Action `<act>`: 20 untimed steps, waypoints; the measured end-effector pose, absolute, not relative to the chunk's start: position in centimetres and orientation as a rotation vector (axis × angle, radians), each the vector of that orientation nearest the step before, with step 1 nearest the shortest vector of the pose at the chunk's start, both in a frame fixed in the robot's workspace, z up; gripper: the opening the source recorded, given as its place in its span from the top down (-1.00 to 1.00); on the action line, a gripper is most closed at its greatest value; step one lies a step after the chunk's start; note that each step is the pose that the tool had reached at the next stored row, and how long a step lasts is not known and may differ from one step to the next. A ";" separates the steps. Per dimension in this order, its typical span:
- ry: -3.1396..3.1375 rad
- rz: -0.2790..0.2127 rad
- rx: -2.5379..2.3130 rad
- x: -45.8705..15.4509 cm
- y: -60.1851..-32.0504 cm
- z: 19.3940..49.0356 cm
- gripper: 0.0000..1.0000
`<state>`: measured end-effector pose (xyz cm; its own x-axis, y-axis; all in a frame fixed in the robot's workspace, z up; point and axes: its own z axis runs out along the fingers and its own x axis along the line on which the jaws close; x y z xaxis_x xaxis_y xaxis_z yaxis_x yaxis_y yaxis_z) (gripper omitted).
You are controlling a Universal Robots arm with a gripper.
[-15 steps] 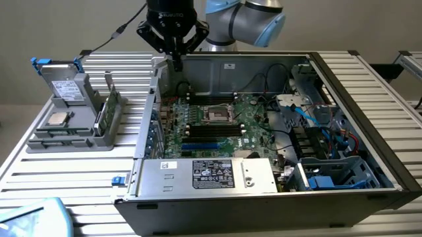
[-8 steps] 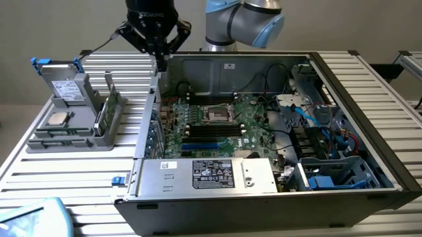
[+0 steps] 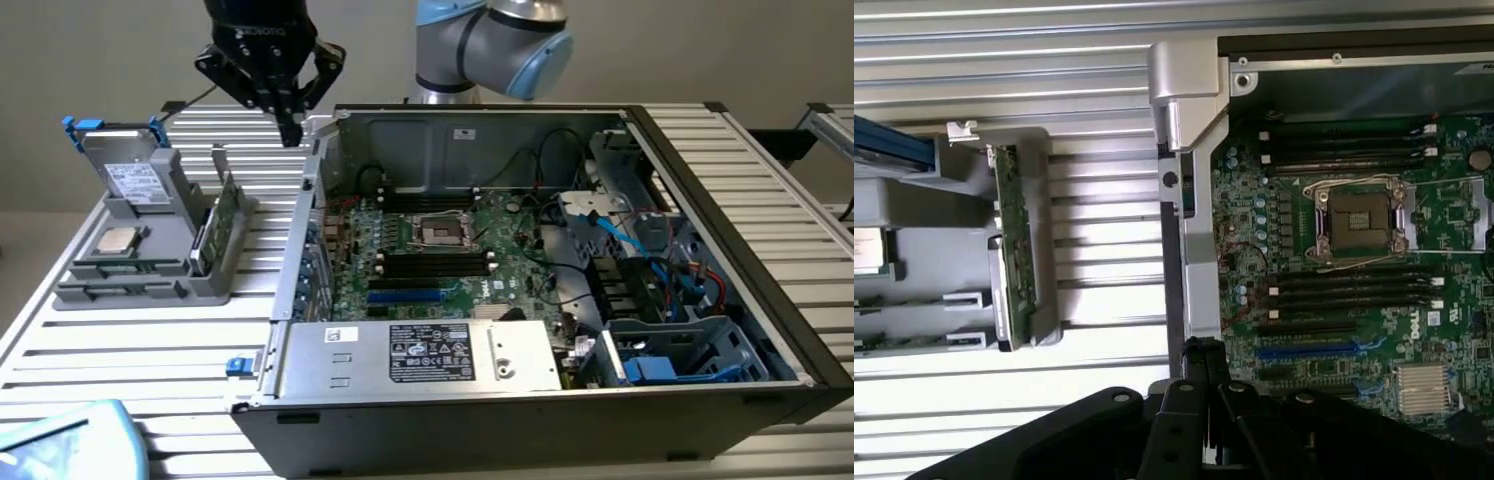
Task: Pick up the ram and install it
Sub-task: 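Reach for the ram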
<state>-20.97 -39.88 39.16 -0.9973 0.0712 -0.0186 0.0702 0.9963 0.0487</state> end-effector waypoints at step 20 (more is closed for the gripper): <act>3.129 0.075 0.111 -30.1 -39.9 38.5 0.80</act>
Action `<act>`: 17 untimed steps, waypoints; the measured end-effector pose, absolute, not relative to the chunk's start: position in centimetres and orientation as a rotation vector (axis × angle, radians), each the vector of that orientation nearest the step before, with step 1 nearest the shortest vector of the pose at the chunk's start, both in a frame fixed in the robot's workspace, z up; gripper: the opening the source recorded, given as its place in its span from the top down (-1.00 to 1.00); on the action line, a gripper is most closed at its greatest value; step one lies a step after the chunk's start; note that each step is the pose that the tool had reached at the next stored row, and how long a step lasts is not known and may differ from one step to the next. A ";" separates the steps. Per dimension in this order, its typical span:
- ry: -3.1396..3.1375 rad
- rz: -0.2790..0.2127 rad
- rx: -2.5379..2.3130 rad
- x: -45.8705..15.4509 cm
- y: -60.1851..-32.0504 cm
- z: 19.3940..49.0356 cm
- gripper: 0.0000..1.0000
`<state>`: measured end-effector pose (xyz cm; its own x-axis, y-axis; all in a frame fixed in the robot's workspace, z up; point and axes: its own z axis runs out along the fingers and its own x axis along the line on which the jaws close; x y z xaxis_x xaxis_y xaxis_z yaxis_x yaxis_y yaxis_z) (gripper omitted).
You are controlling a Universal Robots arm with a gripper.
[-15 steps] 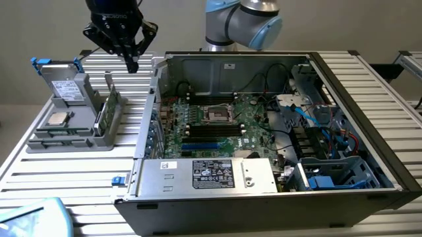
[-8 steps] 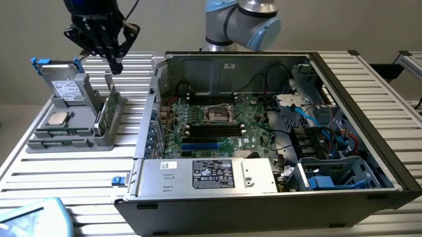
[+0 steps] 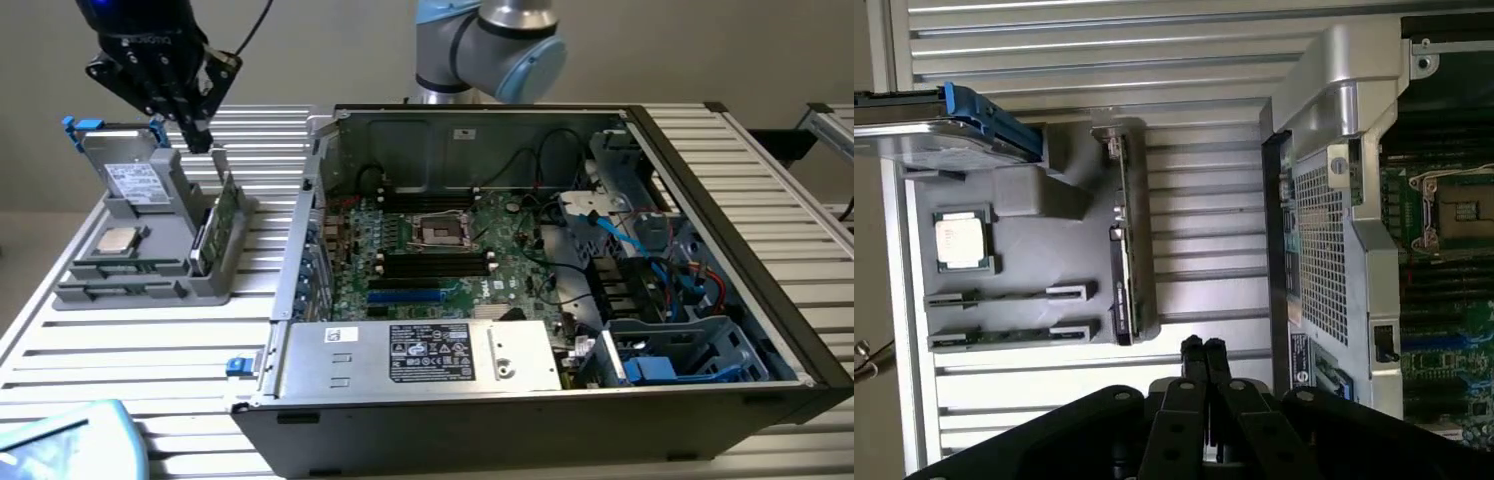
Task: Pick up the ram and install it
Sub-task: 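Reach for the ram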
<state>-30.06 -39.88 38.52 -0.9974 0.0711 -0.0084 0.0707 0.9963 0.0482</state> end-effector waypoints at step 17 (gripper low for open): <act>3.180 0.074 0.108 -36.0 -39.9 37.1 0.80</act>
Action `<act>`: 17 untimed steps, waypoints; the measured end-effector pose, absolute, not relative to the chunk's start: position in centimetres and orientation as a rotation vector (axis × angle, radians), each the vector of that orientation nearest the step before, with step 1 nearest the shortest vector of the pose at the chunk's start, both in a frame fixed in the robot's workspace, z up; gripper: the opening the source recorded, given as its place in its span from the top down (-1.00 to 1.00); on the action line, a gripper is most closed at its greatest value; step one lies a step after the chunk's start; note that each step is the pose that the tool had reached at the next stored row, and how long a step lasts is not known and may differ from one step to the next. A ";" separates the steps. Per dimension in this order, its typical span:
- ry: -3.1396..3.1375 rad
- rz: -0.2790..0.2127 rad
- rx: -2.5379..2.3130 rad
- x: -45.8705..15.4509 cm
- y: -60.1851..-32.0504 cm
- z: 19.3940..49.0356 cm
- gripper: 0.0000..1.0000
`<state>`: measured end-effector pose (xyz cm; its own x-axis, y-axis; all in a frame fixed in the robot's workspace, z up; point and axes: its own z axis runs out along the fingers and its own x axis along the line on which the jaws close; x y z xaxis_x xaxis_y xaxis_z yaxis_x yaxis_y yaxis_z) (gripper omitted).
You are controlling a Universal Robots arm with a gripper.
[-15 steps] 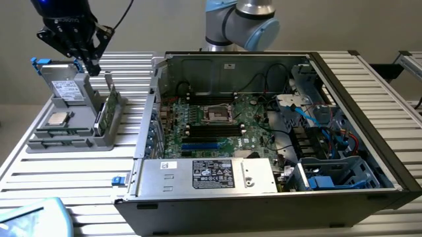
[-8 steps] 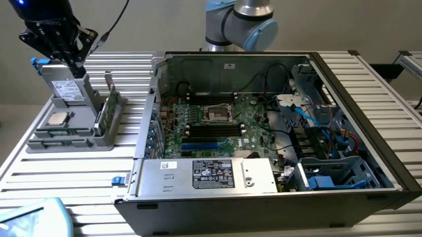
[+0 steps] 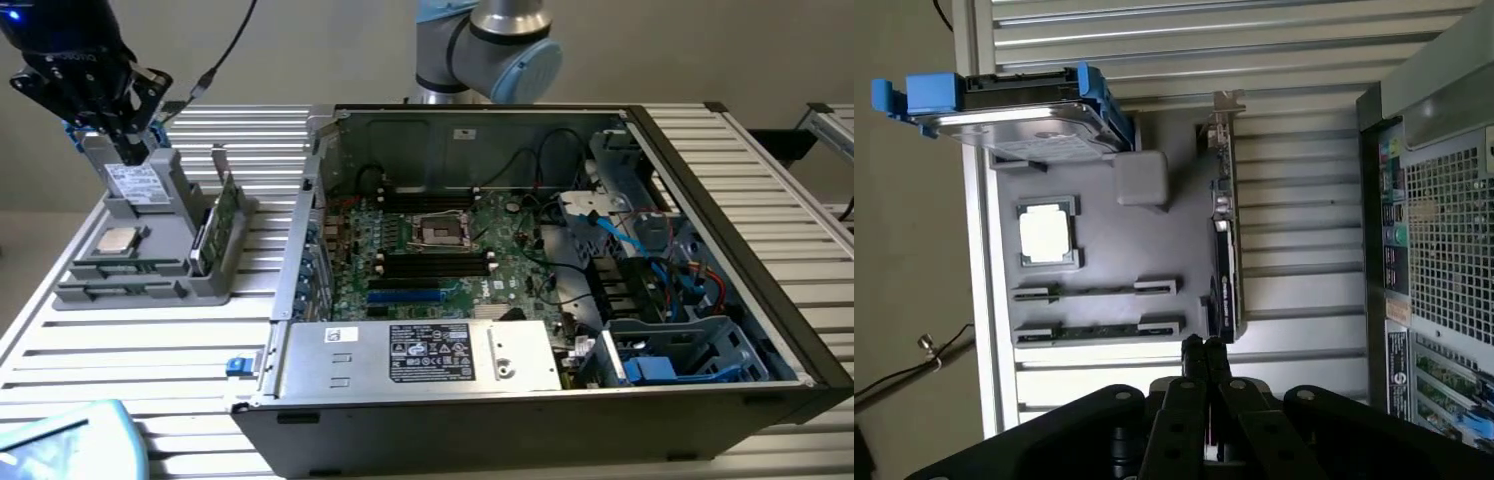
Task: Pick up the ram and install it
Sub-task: 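Reach for the ram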
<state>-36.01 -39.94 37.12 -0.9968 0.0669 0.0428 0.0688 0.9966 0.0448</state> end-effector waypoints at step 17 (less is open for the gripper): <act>-3.066 -0.067 -0.044 -37.5 -40.5 35.6 0.80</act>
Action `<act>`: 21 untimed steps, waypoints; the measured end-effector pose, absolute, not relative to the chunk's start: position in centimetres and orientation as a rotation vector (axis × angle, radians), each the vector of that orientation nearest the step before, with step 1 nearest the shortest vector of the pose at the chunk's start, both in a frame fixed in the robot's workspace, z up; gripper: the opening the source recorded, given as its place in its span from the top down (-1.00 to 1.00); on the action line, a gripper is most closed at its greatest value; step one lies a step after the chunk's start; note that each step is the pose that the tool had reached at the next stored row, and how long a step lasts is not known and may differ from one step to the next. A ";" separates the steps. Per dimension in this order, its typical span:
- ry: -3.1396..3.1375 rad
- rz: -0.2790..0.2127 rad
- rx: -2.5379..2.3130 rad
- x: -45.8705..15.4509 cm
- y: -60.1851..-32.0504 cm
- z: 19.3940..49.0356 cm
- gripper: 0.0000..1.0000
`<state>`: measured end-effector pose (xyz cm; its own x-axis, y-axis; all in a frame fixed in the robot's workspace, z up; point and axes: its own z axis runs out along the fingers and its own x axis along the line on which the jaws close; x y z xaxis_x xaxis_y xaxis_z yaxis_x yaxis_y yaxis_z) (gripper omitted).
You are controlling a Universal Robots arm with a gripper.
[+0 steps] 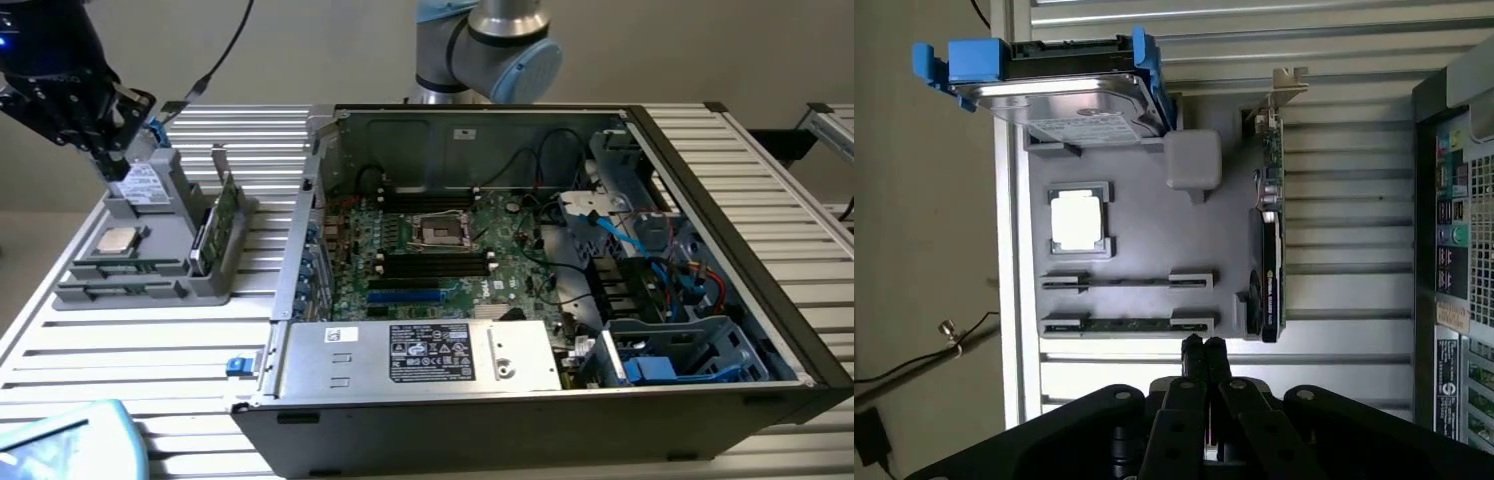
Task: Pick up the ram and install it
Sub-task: 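Reach for the ram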
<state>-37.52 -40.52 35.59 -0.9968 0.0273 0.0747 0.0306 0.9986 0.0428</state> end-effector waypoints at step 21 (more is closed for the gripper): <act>-3.039 -0.064 0.026 -39.3 -41.2 34.0 0.80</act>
